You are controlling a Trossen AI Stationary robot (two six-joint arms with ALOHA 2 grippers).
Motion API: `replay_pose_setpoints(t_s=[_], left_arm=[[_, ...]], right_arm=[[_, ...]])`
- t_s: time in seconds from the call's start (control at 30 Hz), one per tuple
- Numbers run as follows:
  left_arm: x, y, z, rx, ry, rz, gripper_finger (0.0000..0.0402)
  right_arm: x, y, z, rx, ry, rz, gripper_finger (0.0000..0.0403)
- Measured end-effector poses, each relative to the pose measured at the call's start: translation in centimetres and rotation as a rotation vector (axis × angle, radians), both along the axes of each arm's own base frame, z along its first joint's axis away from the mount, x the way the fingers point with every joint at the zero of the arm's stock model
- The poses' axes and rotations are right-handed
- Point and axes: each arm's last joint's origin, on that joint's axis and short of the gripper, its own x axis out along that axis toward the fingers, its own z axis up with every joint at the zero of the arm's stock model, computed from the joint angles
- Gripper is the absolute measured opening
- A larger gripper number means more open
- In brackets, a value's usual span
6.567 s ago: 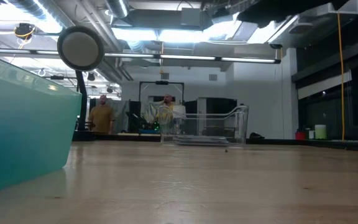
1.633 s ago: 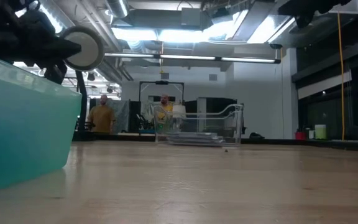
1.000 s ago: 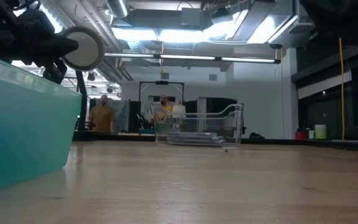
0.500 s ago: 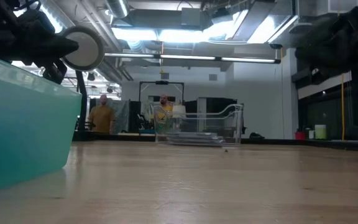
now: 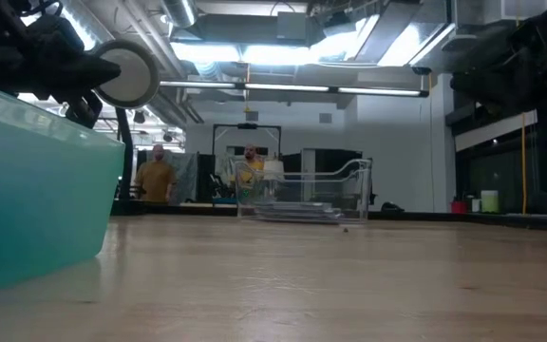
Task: Pick & place jewel cases by type
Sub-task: Return to Home Position
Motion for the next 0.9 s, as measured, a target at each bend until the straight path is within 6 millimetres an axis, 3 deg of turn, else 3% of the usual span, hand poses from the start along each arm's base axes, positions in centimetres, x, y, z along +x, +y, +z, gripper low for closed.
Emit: replay_pose_setpoints(t_s=[0.9], left_arm=[[0.00, 0.01, 0.00, 0.000, 0.000, 0.001, 0.0003]], right_arm=[[0.00, 0.00, 0.00, -0.005, 0.000, 0.000, 0.0023]])
